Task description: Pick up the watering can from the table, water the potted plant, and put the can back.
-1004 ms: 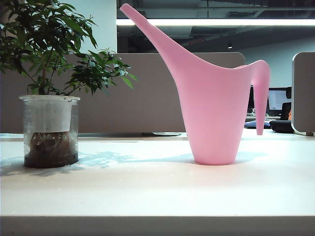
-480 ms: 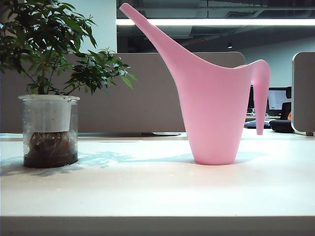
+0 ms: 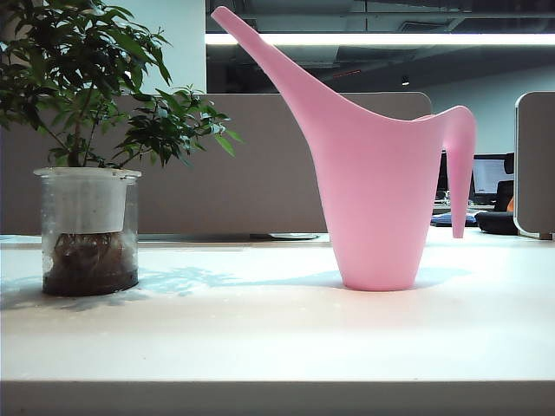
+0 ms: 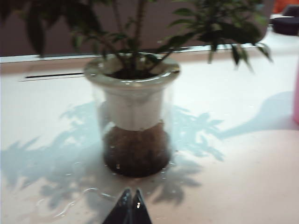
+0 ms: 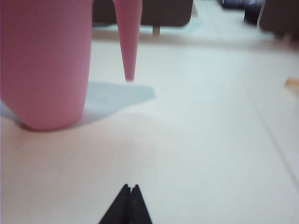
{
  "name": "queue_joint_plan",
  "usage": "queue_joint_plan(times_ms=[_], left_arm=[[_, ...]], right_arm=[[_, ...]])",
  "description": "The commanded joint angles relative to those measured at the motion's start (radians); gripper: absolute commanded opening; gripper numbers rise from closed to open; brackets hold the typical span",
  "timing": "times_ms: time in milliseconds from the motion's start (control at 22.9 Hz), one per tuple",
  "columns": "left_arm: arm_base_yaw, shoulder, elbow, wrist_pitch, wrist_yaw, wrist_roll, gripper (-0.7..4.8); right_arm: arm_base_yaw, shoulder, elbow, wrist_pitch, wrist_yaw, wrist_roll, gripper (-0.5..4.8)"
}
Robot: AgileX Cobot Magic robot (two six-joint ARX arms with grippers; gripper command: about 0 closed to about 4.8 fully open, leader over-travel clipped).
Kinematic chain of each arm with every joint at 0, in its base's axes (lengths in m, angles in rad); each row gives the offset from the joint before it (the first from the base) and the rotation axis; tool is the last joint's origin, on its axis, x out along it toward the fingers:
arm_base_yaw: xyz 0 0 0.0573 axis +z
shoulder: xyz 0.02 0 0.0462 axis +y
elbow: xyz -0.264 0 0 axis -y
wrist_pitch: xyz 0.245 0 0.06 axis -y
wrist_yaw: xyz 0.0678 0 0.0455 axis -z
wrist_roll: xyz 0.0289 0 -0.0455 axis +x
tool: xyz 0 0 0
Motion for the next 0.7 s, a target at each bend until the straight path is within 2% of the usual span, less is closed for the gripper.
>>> queue_joint_plan(times_ms=[44, 698], left_arm=[[0.0, 0.001, 0.003, 0.003, -0.018, 0.005, -0.05], [-0.001, 0.0, 0.003, 0.003, -0.013, 0.005, -0.05]], right_arm=[[0.0, -0.002, -0.004, -0.002, -0.013, 0.037, -0.01], [0.0, -0.002, -0.004, -0.002, -0.013, 0.037, -0.01]])
